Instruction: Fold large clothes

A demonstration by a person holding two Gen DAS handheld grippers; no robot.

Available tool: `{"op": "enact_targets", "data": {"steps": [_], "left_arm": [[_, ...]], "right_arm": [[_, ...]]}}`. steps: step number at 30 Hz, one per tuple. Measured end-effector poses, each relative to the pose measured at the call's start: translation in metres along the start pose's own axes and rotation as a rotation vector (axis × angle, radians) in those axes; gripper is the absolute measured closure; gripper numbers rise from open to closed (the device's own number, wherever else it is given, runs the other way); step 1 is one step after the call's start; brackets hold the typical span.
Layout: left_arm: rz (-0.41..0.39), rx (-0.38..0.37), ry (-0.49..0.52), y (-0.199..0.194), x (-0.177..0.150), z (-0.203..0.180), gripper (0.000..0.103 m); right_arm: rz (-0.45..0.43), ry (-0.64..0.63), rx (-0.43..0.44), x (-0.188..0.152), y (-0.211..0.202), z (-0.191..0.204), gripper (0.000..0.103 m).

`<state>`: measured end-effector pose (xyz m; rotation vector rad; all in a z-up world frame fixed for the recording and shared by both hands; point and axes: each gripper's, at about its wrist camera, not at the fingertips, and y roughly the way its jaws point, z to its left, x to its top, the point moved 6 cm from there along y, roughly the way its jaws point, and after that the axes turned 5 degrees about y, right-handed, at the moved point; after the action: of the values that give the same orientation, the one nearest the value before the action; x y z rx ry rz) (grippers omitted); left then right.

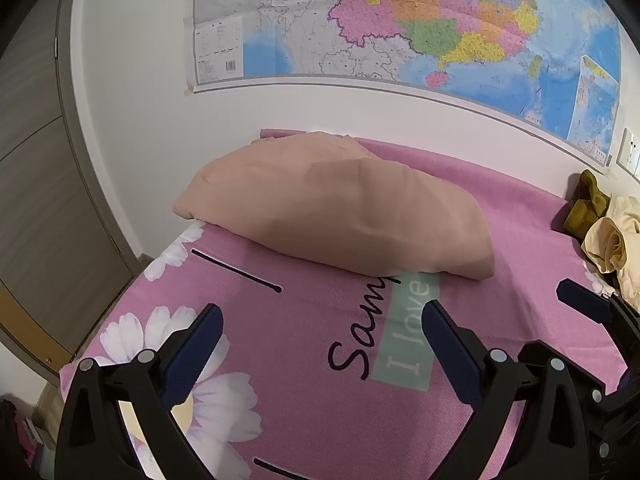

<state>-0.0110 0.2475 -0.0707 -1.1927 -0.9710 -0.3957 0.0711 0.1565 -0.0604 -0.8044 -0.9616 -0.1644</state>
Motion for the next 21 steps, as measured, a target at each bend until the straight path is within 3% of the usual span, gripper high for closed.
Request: {"op": "enact_targets", "data": {"steps": [21], "left_arm": [[0.002,-0.004,0.001,-0.0005,-0.0006,-0.0003,0.007]], "right_arm": [[0.001,0.001,0.012,0.0003,-0.0003,0.0003,0.008]]}}
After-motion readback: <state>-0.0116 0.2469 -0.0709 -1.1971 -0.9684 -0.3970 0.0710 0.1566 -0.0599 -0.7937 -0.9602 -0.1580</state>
